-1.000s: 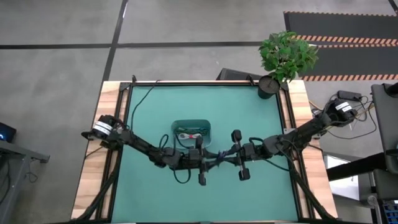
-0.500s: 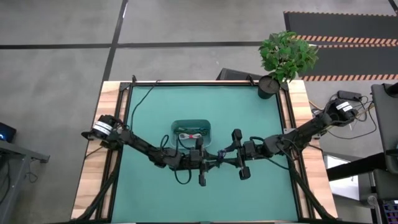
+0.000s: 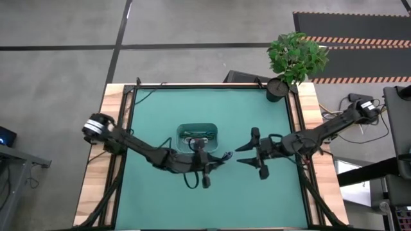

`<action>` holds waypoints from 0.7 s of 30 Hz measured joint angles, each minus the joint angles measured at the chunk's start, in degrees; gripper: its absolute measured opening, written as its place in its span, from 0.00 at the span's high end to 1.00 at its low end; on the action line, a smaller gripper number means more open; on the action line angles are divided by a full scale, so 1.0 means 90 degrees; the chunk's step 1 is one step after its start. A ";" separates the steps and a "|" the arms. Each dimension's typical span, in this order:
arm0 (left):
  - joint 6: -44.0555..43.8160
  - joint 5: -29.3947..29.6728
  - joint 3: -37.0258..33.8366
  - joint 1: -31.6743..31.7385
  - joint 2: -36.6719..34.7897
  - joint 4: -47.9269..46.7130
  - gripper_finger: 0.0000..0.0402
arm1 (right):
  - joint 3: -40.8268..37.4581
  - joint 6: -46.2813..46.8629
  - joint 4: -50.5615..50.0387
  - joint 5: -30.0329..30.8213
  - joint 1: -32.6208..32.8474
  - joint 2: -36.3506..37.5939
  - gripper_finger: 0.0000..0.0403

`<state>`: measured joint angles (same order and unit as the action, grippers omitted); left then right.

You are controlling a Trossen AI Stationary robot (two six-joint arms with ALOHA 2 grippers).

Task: Pick and place USB-C Cables
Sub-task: Put the violet black charger cable into the green bin

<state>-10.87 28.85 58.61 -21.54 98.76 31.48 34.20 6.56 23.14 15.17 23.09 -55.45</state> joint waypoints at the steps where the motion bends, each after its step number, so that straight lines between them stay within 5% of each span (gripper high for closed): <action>1: -0.0103 0.0021 0.0043 0.0002 -0.0140 -0.0480 0.95 | 0.0000 0.0117 -0.0274 0.0000 0.0000 0.0174 0.57; 12: -0.1358 0.0011 0.0838 0.0260 -0.1425 -0.5309 0.95 | -0.0051 0.0830 -0.1990 -0.0011 0.0000 0.1140 0.59; 21: -0.1591 -0.0238 0.2040 0.0446 -0.1218 -0.7422 0.95 | -0.0057 0.0828 -0.2108 -0.0013 0.0000 0.1153 0.59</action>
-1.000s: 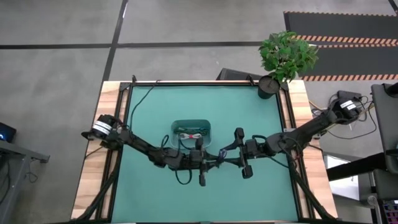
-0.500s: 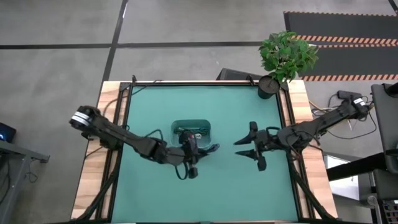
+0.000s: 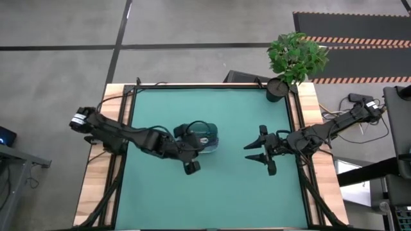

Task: Pick and place USB-C Cables
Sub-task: Put the violet black charger cable into the green bin

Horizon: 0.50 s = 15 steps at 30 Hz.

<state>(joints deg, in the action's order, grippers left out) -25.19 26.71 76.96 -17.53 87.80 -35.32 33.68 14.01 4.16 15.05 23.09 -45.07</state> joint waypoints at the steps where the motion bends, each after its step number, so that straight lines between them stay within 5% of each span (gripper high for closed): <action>1: 0.0000 -0.0005 0.0142 0.0041 0.0062 -0.0042 0.95 | 0.0001 -0.0001 -0.0005 0.0000 0.0000 0.0006 0.59; 15: 0.0071 -0.0580 0.1899 0.0614 0.1444 -0.3054 0.95 | 0.0006 -0.0010 -0.0140 0.0002 0.0009 0.0058 0.60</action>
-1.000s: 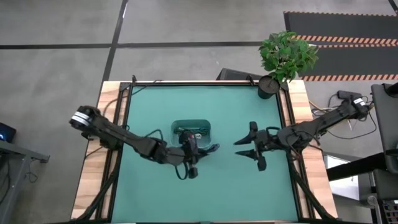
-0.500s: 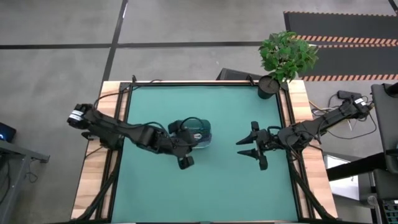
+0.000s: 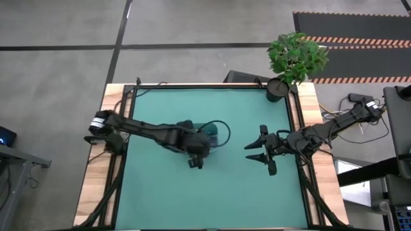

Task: Pick and place USB-C Cables
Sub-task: Put the violet black charger cable into the green bin

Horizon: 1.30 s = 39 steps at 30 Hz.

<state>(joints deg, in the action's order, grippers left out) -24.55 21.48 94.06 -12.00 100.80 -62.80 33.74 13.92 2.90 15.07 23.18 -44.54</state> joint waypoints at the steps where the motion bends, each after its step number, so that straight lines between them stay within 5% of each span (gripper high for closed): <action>1: 0.0111 -0.0033 0.0117 0.0042 0.0129 -0.0274 0.95 | 0.0000 -0.0002 0.0005 -0.0001 0.0003 -0.0009 0.60; 11: 0.1770 -0.0478 0.0408 0.0421 0.0897 -0.0808 0.95 | 0.0000 -0.0017 -0.0017 -0.0002 0.0008 -0.0016 0.60; 39: 0.2191 -0.0465 0.0187 0.0827 0.0971 -0.0133 0.95 | 0.0000 0.0000 -0.0110 -0.0003 0.0010 -0.0017 0.60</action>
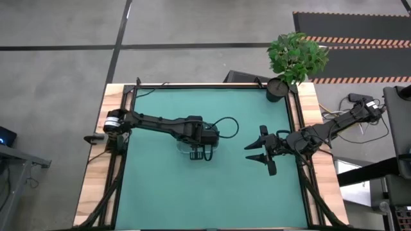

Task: Pick and place USB-C Cables
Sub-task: Put the violet black charger cable into the green bin

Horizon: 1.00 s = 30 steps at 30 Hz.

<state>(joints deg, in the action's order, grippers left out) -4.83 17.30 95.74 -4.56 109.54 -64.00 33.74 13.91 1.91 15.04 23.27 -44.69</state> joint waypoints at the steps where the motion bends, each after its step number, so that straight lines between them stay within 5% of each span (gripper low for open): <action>1: 0.0058 0.0002 -0.0056 0.0000 0.0000 0.0059 0.95 | 0.0000 0.0000 0.0000 -0.0001 0.0000 -0.0004 0.60; 30: -0.0048 -0.0070 -0.1463 0.0068 0.0014 0.1244 0.94 | 0.0000 0.0000 -0.0044 -0.0002 0.0000 -0.0011 0.60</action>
<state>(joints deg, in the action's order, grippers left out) -5.26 16.67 82.57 -3.95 109.67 -52.80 33.74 13.91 1.52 15.03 23.27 -44.80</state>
